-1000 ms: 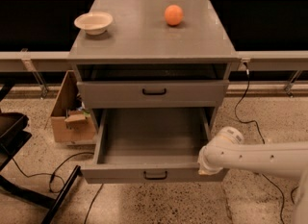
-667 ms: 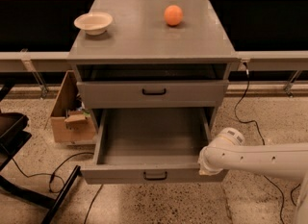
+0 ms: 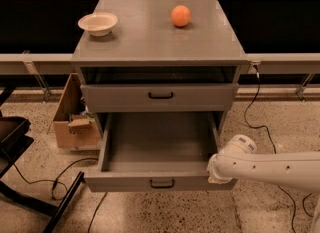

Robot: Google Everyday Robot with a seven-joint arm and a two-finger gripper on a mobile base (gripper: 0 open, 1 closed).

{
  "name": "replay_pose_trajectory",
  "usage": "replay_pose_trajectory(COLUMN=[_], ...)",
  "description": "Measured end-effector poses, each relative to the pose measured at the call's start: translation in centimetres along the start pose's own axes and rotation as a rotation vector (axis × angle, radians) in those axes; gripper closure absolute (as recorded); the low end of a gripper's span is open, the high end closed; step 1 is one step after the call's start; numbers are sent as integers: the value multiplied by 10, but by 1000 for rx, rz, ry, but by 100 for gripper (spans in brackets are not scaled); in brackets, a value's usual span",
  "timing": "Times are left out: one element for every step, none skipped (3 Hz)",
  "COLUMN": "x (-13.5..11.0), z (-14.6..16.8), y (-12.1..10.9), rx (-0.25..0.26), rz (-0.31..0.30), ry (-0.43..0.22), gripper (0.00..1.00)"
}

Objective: Open middle drawer

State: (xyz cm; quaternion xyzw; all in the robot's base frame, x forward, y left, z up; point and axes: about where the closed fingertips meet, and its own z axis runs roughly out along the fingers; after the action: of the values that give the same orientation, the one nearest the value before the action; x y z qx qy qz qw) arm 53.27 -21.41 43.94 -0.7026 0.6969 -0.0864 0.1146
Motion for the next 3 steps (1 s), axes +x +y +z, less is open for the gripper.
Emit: replay_pose_trajectory(x=[0,0,0], z=[0,0,0], y=[0,0,0], rx=[0,0,0], rz=[0,0,0], ry=[0,0,0], gripper=[51,28,0])
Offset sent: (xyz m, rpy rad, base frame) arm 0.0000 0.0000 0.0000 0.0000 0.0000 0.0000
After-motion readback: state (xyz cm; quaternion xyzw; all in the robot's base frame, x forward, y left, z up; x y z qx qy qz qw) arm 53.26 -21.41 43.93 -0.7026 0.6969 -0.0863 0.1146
